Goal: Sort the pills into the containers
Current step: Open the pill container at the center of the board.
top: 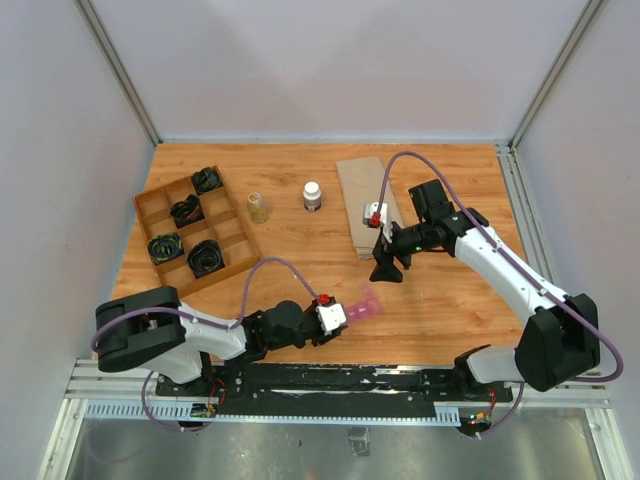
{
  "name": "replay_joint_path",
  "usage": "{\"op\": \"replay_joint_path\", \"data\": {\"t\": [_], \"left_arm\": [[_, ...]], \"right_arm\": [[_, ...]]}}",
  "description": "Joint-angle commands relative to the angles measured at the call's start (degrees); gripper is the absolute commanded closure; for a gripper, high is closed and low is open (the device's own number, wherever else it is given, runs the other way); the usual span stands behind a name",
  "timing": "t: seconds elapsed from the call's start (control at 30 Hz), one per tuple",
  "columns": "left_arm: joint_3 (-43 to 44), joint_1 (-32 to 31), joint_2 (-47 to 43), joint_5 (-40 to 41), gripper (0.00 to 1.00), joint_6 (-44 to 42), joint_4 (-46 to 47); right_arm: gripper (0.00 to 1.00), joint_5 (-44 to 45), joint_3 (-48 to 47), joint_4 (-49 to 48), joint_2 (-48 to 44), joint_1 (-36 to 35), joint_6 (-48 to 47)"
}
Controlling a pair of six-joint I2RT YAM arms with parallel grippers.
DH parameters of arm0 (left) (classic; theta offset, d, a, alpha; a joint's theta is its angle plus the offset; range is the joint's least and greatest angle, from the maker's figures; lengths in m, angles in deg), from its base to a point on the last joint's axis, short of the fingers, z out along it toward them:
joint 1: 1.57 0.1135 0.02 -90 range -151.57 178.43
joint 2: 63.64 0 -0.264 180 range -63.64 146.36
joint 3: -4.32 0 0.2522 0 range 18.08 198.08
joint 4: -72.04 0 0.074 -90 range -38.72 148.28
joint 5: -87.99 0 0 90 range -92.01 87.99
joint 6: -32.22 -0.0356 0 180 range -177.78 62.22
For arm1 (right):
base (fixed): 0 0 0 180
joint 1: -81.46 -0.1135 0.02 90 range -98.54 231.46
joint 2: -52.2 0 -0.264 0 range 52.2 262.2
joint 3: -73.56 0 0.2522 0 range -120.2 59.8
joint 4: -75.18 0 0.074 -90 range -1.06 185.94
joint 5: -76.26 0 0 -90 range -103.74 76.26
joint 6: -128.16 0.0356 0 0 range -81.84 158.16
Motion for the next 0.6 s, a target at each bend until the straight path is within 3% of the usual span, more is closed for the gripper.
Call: {"op": "replay_joint_path", "data": {"t": [0.0, 0.57], "left_arm": [[3.10, 1.59, 3.39, -1.46, 1.00, -2.98, 3.10], [7.12, 8.07, 10.72, -8.04, 0.99, -5.96, 0.88]], "right_arm": [[0.29, -2.58, -0.64, 1.95, -0.49, 0.85, -1.01], [0.28, -2.48, -0.46, 1.97, 0.09, 1.71, -1.48]]}}
